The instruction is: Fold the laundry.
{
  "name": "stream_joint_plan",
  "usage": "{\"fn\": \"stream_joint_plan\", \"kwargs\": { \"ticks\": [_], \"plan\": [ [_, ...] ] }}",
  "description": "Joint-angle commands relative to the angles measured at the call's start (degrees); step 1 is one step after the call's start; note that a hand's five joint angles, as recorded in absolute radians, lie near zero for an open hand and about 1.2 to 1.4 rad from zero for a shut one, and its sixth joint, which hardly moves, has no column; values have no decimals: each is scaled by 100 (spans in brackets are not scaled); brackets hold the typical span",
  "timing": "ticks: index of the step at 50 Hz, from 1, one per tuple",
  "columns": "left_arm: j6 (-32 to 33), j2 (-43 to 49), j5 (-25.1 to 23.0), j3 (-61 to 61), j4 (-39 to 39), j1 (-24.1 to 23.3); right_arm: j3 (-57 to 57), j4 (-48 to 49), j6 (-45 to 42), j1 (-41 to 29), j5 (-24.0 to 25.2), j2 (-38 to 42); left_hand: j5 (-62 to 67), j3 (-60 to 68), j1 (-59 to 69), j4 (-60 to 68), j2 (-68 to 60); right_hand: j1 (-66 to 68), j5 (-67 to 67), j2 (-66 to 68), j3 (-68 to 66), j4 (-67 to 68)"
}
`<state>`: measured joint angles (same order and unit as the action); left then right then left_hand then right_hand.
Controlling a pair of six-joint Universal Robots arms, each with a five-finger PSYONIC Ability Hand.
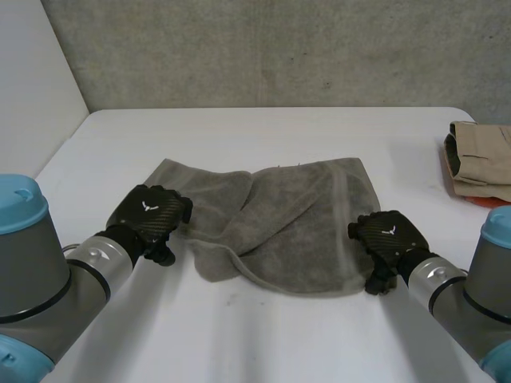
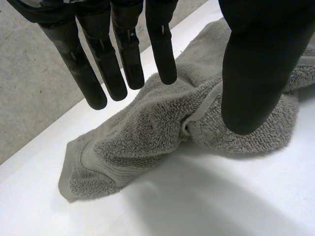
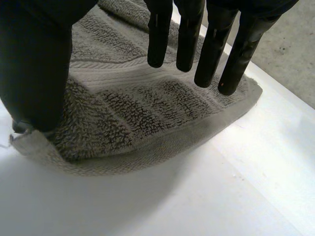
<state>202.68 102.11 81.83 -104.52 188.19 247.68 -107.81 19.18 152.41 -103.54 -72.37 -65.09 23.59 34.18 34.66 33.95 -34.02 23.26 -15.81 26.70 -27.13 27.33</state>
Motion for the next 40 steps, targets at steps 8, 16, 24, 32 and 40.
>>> {"fn": "stream_joint_plan", "kwargs": {
  "ticks": [8,16,24,32,40],
  "plan": [
    [0,-16,8,-51,-2,-9,471,-64,-27,10,21,189,354,295,247,318,-311,5674,-5419,5330,-5287,5267],
    [9,-77,0,-112,-10,122,366,-555,-361,71,47,-504,387,328,280,351,-344,5674,-5419,5330,-5287,5267],
    [44,72,-18,-95,-81,430,471,-2322,-1486,730,12,-1138,1447,1387,1339,1411,-1404,5674,-5419,5330,-5287,5267],
    [44,756,-123,151,-46,483,401,-2323,-1513,836,21,-1129,1030,970,922,994,-986,5674,-5419,5330,-5287,5267],
    [18,1768,-159,1143,-2,536,365,-2103,-1513,827,21,-1041,-99,-159,-207,-135,143,5674,-5419,5330,-5287,5267]
  ]
}}
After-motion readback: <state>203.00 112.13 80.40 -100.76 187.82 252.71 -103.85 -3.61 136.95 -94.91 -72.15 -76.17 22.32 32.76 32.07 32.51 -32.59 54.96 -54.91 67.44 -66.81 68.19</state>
